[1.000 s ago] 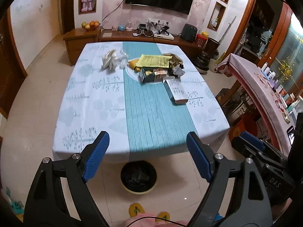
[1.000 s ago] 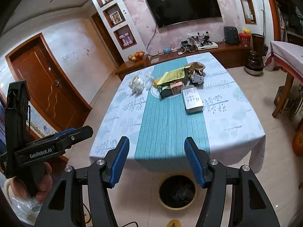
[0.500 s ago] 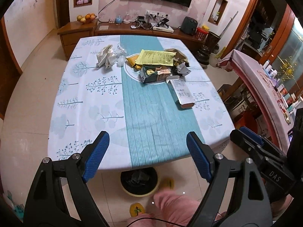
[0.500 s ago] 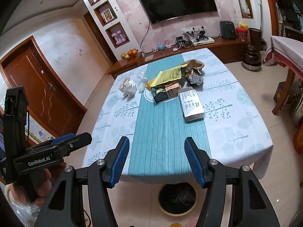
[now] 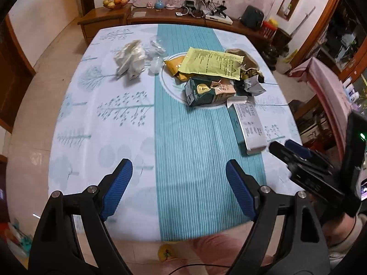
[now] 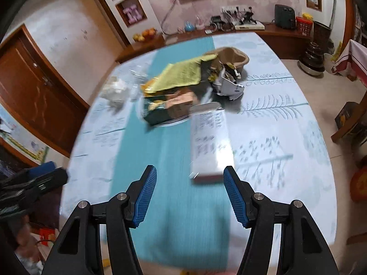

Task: Collect trash
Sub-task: 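Grasp the milk carton with the left tool while the right tool grasps the silver box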

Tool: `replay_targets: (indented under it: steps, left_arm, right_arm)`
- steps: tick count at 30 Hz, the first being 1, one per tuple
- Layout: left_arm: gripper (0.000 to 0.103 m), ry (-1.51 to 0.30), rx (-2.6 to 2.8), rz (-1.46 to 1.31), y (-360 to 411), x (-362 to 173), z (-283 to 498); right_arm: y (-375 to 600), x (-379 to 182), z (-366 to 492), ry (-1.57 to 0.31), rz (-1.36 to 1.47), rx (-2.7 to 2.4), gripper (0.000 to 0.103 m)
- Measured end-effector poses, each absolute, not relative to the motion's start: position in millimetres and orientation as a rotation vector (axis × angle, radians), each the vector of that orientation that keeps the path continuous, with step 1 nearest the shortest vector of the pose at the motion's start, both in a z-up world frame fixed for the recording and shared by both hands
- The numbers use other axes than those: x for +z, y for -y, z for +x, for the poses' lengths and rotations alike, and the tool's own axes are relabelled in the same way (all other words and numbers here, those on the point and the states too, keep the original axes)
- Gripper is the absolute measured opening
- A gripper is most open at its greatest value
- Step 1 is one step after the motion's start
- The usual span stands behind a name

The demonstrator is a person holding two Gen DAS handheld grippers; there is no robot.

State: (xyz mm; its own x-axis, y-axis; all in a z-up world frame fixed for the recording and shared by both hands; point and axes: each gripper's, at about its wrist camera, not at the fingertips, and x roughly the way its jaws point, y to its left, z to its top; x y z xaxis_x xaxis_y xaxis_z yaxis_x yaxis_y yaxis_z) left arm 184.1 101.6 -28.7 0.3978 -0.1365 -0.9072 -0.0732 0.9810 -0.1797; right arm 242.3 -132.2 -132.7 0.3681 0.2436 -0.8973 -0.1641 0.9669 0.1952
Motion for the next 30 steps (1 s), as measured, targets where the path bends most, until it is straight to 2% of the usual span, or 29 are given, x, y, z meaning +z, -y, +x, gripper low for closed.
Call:
replay_targets:
  steps: [6, 7, 11, 21, 30]
  left_arm:
    - [0.081, -1.182, -0.046, -0.079, -72, -46, 240]
    - [0.081, -1.186, -0.050, -0.067, -70, -48, 246]
    - [0.081, -1.211, -0.064, -0.028, -58, -58, 272]
    - [0.082, -1.240, -0.129, 0.120, -26, -81, 331]
    - [0.082, -1.283, -0.260, 0.418, 20, -119, 381]
  right_arm:
    - [126, -191, 304, -1.246, 0.034, 0.271, 0.062]
    - [123, -196, 310, -1.231, -0.003, 0.260, 0.066]
    - [116, -211, 325, -1.210, -0.119, 0.271, 0.070]
    - [139, -211, 342, -1.207, -0.176, 0.312, 0.068]
    - [184, -208, 355, -1.269, -0.044, 0.353, 0.069]
